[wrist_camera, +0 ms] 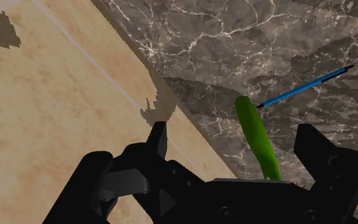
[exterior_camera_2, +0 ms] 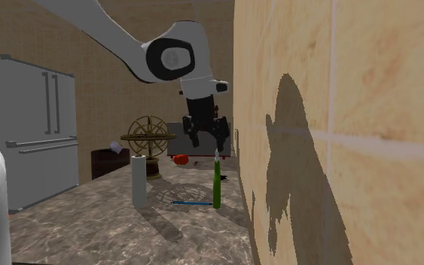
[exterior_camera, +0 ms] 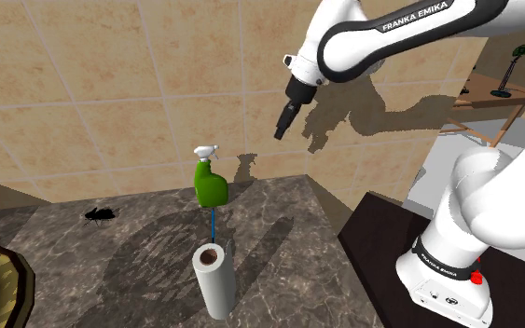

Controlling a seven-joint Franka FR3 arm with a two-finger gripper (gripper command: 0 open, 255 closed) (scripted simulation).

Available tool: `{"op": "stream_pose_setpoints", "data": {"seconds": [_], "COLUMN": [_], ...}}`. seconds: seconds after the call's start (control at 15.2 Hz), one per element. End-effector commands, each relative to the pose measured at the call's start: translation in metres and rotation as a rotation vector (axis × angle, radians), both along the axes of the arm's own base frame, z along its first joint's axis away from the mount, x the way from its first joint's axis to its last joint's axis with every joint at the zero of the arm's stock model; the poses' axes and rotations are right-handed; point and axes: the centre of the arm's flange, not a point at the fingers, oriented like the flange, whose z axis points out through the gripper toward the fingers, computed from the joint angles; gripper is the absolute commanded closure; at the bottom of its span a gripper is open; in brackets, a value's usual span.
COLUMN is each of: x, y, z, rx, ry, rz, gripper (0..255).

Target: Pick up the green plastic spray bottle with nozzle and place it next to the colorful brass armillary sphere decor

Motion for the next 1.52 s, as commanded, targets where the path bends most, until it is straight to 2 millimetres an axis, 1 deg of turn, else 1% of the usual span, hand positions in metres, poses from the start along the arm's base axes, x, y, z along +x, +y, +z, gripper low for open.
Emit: {"op": "stream_pose_setpoints", "data": {"seconds": [0.0, 0.46, 0.99, 1.06, 1.45], "x": [0.017, 0.072, 0.128, 0.129, 0.139], "y": [0.006, 0.04, 0.095, 0.097, 0.11], "z": [-0.018, -0.075, -0.135, -0.137, -0.164], "rx": [0.007, 0.036, 0.07, 0.071, 0.071], "ry": [-0.026, -0.101, -0.187, -0.189, -0.189], "rz": [0.063, 0.278, 0.524, 0.532, 0.532], "gripper": [0, 0, 0, 0, 0]}}
